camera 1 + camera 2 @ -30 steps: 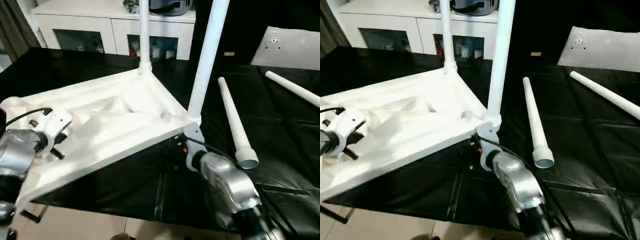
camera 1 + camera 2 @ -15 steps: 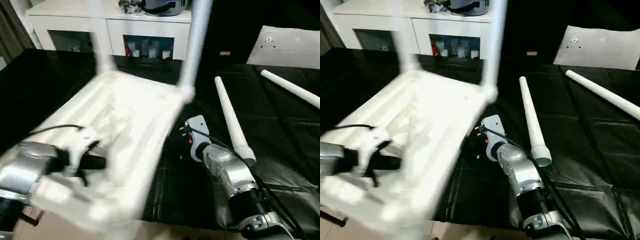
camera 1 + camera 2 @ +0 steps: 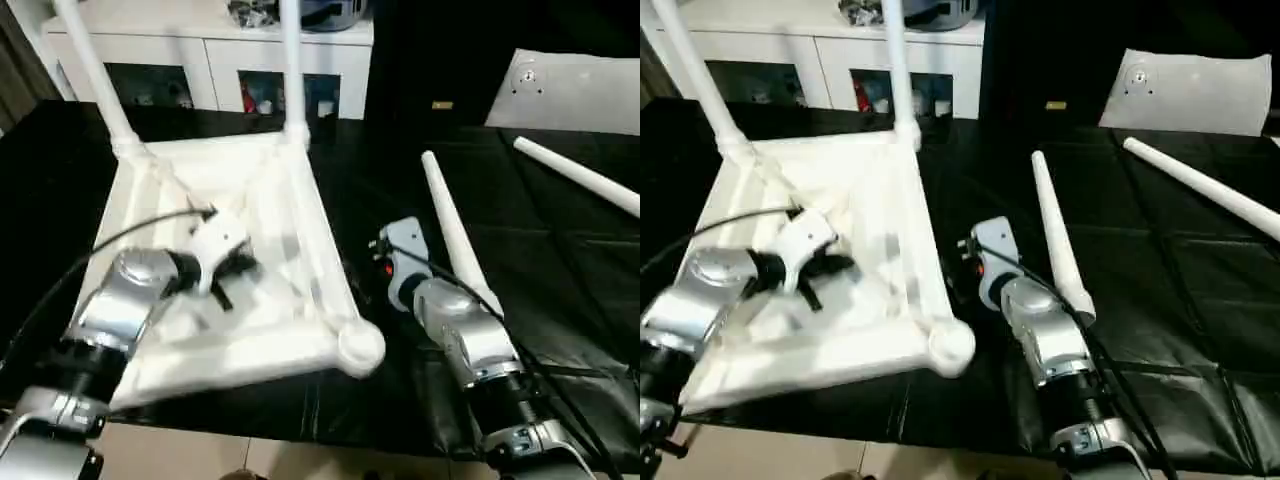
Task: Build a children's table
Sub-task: Rotate table base, then pick table leg
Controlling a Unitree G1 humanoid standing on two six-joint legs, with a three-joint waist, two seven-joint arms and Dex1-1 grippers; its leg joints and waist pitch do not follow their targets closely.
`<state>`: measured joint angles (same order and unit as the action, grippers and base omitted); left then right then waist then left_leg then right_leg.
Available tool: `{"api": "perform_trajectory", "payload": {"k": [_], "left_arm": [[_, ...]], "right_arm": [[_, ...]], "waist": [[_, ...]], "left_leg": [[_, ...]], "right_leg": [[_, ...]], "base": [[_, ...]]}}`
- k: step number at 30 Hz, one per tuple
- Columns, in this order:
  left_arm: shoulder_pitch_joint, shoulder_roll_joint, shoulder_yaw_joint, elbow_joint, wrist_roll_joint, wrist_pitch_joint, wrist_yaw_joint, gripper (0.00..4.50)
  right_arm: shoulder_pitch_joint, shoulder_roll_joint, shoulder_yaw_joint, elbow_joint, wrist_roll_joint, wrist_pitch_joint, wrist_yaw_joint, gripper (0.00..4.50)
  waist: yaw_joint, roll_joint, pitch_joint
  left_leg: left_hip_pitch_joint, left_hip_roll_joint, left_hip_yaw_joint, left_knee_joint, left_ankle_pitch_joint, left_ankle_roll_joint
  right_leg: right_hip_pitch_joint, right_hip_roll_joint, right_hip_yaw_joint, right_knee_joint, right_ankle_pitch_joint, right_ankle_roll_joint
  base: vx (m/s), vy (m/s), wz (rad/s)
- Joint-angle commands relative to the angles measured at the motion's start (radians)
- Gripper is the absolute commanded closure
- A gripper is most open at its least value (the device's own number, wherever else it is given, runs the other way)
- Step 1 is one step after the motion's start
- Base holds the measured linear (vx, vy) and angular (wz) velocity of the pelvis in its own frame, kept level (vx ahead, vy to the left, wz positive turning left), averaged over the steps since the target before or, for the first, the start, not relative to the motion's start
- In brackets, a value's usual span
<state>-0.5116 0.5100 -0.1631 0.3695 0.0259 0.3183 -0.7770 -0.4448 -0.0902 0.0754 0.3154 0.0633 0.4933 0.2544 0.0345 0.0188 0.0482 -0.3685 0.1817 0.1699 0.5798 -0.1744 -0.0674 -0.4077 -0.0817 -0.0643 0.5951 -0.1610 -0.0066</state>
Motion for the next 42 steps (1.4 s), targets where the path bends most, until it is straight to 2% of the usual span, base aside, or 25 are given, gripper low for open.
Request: {"api": "perform_trajectory", "payload": {"k": [1,2,3,4,5,6,7,8,9,10,11,12,13,14,15,16,17,19,23,25,28,30,32,36,42], "left_arm": [[0.015,-0.007,0.042,-0.044,-0.034,0.014,0.004,4.43],[0.015,-0.007,0.042,-0.044,-0.034,0.014,0.004,4.43],[0.062,-0.022,0.09,-0.129,-0.098,0.048,-0.006,4.43],[0.062,-0.022,0.09,-0.129,-0.098,0.048,-0.006,4.26],[0.11,-0.03,0.122,-0.214,-0.144,0.078,-0.007,4.15],[0.131,-0.032,0.132,-0.251,-0.162,0.088,0.001,4.07],[0.154,-0.033,0.137,-0.301,-0.186,0.109,-0.003,4.07],[0.19,-0.038,0.139,-0.386,-0.221,0.15,-0.009,4.04],[0.213,-0.042,0.139,-0.443,-0.244,0.178,-0.015,3.87],[0.221,-0.042,0.136,-0.464,-0.25,0.188,-0.018,3.87],[0.259,-0.045,0.118,-0.562,-0.28,0.24,-0.03,3.74],[0.28,-0.052,0.103,-0.622,-0.3,0.278,-0.028,3.67],[0.287,-0.055,0.099,-0.643,-0.308,0.292,-0.025,3.67],[0.287,-0.055,0.099,-0.643,-0.308,0.292,-0.025,3.65],[0.295,-0.059,0.093,-0.664,-0.316,0.306,-0.021,3.42],[0.303,-0.063,0.086,-0.681,-0.321,0.318,-0.016,3.3],[0.313,-0.063,0.075,-0.703,-0.323,0.328,-0.011,3.25],[0.333,-0.073,0.063,-0.743,-0.334,0.352,0.008,3.15],[0.352,-0.083,0.062,-0.791,-0.35,0.401,0.039,2.8],[0.357,-0.081,0.053,-0.828,-0.348,0.439,0.061,2.62],[0.355,-0.081,0.05,-0.838,-0.347,0.451,0.07,2.42],[0.354,-0.085,0.05,-0.844,-0.352,0.459,0.077,2.08],[0.348,-0.085,0.046,-0.85,-0.353,0.465,0.088,2.01],[0.345,-0.079,0.042,-0.862,-0.356,0.481,0.098,1.63],[0.352,-0.068,0.043,-0.868,-0.348,0.475,0.114,1.12]], "right_arm": [[-0.036,-0.016,-0.04,-0.044,-0.01,0.06,-0.035,0.0],[-0.036,-0.016,-0.04,-0.044,-0.01,0.06,-0.035,0.0],[-0.087,-0.051,-0.068,-0.054,-0.043,0.209,-0.086,0.0],[-0.087,-0.051,-0.068,-0.054,-0.043,0.209,-0.086,0.0],[-0.124,-0.085,-0.095,-0.053,-0.043,0.277,-0.096,0.0],[-0.134,-0.103,-0.103,-0.056,-0.034,0.286,-0.087,0.0],[-0.147,-0.114,-0.122,-0.05,-0.024,0.299,-0.093,0.0],[-0.169,-0.132,-0.137,-0.027,-0.02,0.32,-0.101,0.0],[-0.183,-0.144,-0.148,-0.011,-0.018,0.336,-0.108,0.0],[-0.188,-0.149,-0.15,-0.003,-0.019,0.338,-0.11,0.0],[-0.215,-0.172,-0.157,0.042,-0.024,0.353,-0.113,0.0],[-0.234,-0.191,-0.149,0.081,-0.032,0.358,-0.103,0.0],[-0.24,-0.193,-0.151,0.09,-0.033,0.374,-0.103,0.0],[-0.24,-0.193,-0.151,0.09,-0.033,0.374,-0.103,0.0],[-0.247,-0.197,-0.15,0.106,-0.03,0.4,-0.092,0.0],[-0.248,-0.206,-0.135,0.12,-0.033,0.417,-0.07,0.0],[-0.247,-0.209,-0.132,0.135,-0.034,0.427,-0.065,0.0],[-0.237,-0.212,-0.124,0.157,-0.036,0.453,-0.053,0.0],[-0.224,-0.211,-0.133,0.181,-0.022,0.476,-0.054,0.0],[-0.212,-0.222,-0.125,0.208,-0.029,0.49,-0.049,0.27],[-0.208,-0.227,-0.126,0.209,-0.026,0.517,-0.036,0.34],[-0.208,-0.23,-0.122,0.21,-0.024,0.529,-0.025,0.77],[-0.212,-0.232,-0.128,0.214,-0.014,0.554,-0.014,0.8],[-0.218,-0.232,-0.152,0.228,0.008,0.581,-0.01,1.21],[-0.222,-0.236,-0.193,0.247,0.034,0.598,0.001,1.74]], "waist": [[0.003,0.013,-0.068],[0.002,0.013,-0.068],[0.0,0.013,-0.069],[0.0,0.011,-0.067],[0.0,0.005,-0.066],[0.0,0.007,-0.068],[0.003,0.007,-0.064],[0.002,0.003,-0.064],[0.003,0.005,-0.062],[0.003,-0.001,-0.061],[0.003,-0.001,-0.062],[0.001,-0.006,-0.058],[0.002,-0.004,-0.057],[0.001,-0.004,-0.057],[-0.001,-0.005,-0.055],[-0.002,-0.01,-0.055],[-0.002,-0.012,-0.055],[-0.002,-0.009,-0.054],[-0.004,-0.012,-0.054],[-0.003,-0.013,-0.055],[-0.002,-0.013,-0.054],[-0.002,-0.013,-0.054],[-0.002,-0.013,-0.055],[-0.001,-0.016,-0.056],[-0.002,-0.013,-0.056]], "left_leg": [[0.013,0.032,-0.01,-0.068,-0.234,-0.027],[0.013,0.032,-0.009,-0.067,-0.234,-0.028],[0.013,0.034,-0.01,-0.066,-0.216,-0.03],[0.011,0.034,-0.01,-0.068,-0.208,-0.027],[0.014,0.032,-0.005,-0.064,-0.218,-0.025],[0.013,0.033,-0.007,-0.064,-0.216,-0.027],[0.013,0.032,-0.003,-0.063,-0.227,-0.021],[0.013,0.032,-0.002,-0.063,-0.23,-0.018],[0.013,0.033,-0.002,-0.064,-0.231,-0.019],[0.016,0.033,0.001,-0.062,-0.24,-0.021],[0.011,0.034,-0.003,-0.063,-0.239,-0.023],[0.014,0.036,-0.001,-0.062,-0.252,-0.024],[0.015,0.032,0.001,-0.059,-0.263,-0.024],[0.015,0.031,0.001,-0.058,-0.264,-0.024],[0.01,0.028,0.0,-0.06,-0.268,-0.024],[0.009,0.028,0.001,-0.059,-0.27,-0.023],[0.012,0.028,0.0,-0.058,-0.275,-0.022],[0.011,0.03,-0.002,-0.059,-0.282,-0.029],[0.014,0.03,-0.002,-0.056,-0.297,-0.034],[0.013,0.03,-0.003,-0.056,-0.289,-0.035],[0.014,0.028,-0.001,-0.054,-0.288,-0.033],[0.013,0.027,-0.002,-0.054,-0.289,-0.034],[0.012,0.027,-0.003,-0.055,-0.291,-0.035],[0.012,0.027,-0.002,-0.053,-0.288,-0.034],[0.013,0.027,-0.003,-0.053,-0.301,-0.038]], "right_leg": [[0.051,-0.048,0.043,-0.058,-0.188,-0.197],[0.051,-0.048,0.043,-0.056,-0.181,-0.203],[0.055,-0.047,0.043,-0.049,-0.153,-0.22],[0.056,-0.046,0.042,-0.052,-0.149,-0.222],[0.051,-0.046,0.044,-0.054,-0.166,-0.221],[0.056,-0.048,0.043,-0.048,-0.167,-0.225],[0.051,-0.047,0.044,-0.057,-0.193,-0.213],[0.051,-0.048,0.044,-0.058,-0.215,-0.206],[0.05,-0.047,0.043,-0.062,-0.239,-0.199],[0.046,-0.046,0.044,-0.062,-0.253,-0.196],[0.052,-0.049,0.042,-0.06,-0.279,-0.191],[0.046,-0.046,0.041,-0.065,-0.299,-0.188],[0.043,-0.043,0.042,-0.068,-0.321,-0.177],[0.042,-0.041,0.042,-0.068,-0.325,-0.173],[0.045,-0.04,0.04,-0.071,-0.342,-0.162],[0.045,-0.039,0.04,-0.072,-0.351,-0.155],[0.042,-0.039,0.04,-0.075,-0.373,-0.143],[0.041,-0.039,0.039,-0.074,-0.389,-0.136],[0.037,-0.037,0.039,-0.076,-0.395,-0.129],[0.039,-0.037,0.038,-0.073,-0.387,-0.127],[0.038,-0.035,0.038,-0.075,-0.389,-0.122],[0.038,-0.033,0.037,-0.076,-0.387,-0.119],[0.039,-0.034,0.037,-0.076,-0.386,-0.118],[0.039,-0.034,0.037,-0.076,-0.381,-0.12],[0.038,-0.034,0.035,-0.077,-0.394,-0.119]], "base": [[0.0,0.0,0.0],[0.0,0.0,0.0],[0.0,0.0,0.0],[0.0,0.0,0.0],[0.0,0.0,0.0],[0.0,0.0,0.0],[0.0,0.0,0.0],[0.0,0.0,0.0],[0.0,0.0,0.0],[0.0,0.0,0.0],[0.0,0.0,0.0],[0.0,0.0,0.0],[0.0,0.0,0.0],[0.0,0.0,0.0],[0.0,0.0,0.0],[0.0,0.0,0.0],[0.0,0.0,0.0],[0.0,0.0,0.0],[0.0,0.0,0.0],[0.0,0.0,0.0],[0.0,0.0,0.0],[0.0,0.0,0.0],[0.0,0.0,0.0],[0.0,0.0,0.0],[0.0,0.0,0.0]]}}
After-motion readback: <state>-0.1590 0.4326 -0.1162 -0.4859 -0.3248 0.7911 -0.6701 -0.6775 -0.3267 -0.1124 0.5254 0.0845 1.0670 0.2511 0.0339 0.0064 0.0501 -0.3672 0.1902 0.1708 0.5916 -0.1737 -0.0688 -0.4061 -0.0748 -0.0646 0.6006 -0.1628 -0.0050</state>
